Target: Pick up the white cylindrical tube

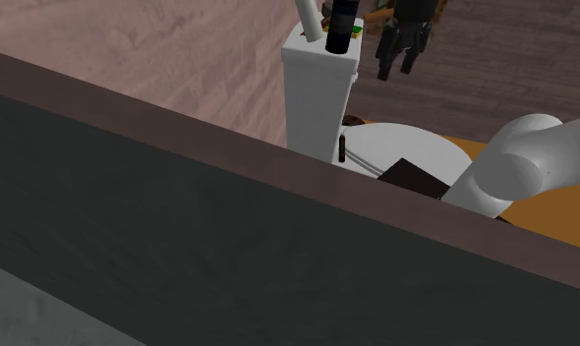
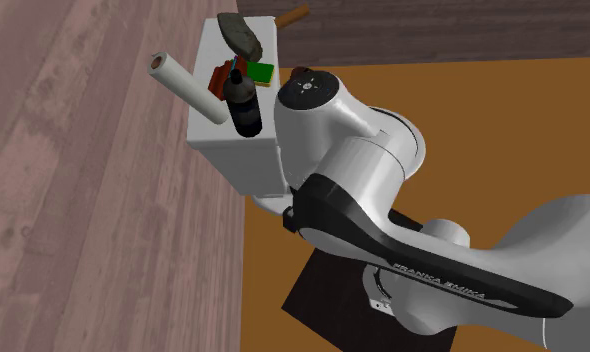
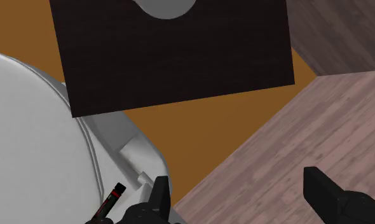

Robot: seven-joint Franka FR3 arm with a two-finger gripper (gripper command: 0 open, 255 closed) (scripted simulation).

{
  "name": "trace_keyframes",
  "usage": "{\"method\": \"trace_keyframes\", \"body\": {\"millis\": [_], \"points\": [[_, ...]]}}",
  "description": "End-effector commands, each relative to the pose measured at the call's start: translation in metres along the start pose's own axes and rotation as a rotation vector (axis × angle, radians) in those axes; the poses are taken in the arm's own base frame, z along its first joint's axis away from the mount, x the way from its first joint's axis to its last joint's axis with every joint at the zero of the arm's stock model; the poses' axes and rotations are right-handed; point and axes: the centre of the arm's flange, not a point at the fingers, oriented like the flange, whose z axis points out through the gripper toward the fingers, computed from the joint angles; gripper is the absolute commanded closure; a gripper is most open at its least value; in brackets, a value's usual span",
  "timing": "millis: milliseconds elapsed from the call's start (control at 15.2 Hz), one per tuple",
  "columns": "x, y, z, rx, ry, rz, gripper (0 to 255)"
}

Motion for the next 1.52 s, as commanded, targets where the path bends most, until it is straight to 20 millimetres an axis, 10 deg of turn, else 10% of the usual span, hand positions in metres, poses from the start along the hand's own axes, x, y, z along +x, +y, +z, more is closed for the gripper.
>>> {"method": "trace_keyframes", "body": {"millis": [0, 1452], "points": [[0.0, 0.0, 0.0, 0.0, 0.0, 0.0, 0], [0.146, 0.17, -0.083, 0.432, 0.76, -0.405, 0]]}}
